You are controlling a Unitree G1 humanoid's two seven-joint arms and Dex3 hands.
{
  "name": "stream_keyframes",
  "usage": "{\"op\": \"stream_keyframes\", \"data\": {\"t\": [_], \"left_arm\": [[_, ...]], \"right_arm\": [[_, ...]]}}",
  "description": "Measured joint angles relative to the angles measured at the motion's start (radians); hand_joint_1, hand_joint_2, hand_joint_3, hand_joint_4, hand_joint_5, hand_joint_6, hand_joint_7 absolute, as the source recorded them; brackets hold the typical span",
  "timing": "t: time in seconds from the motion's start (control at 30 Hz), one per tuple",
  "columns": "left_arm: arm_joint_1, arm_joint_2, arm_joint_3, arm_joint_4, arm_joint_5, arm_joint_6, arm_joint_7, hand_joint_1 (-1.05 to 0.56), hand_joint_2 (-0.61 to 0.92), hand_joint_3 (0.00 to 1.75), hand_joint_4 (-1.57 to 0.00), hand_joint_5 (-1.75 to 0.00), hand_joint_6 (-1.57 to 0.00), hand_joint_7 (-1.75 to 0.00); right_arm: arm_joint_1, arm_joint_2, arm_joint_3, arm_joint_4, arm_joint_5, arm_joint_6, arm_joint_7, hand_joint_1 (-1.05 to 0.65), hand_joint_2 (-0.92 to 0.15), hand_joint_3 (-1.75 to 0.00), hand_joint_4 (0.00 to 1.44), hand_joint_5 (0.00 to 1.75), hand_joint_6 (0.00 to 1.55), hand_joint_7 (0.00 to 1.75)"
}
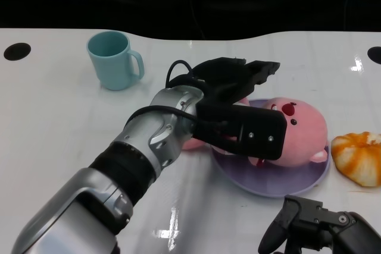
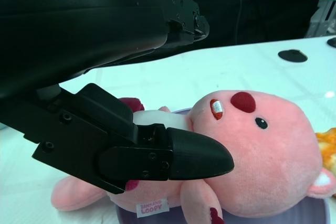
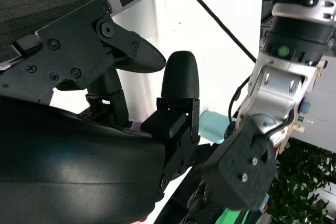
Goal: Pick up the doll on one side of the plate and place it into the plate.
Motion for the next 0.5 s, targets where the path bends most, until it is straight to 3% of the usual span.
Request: {"op": "stream_keyframes", "data": {"t": [0.5], "left_arm": [[0.270,0.135,0.128,-0.506,-0.134,0.075,-0.179,-0.91,0.92,0.49,-0.10,-0.09,-0.13,-0.06]], "right_arm": [[0.000,-0.009,-0.018,0.003,0.003,-0.011,0.012,-0.15,-0.56,-1.04,0.64,1.65,0.60,1.30]]}}
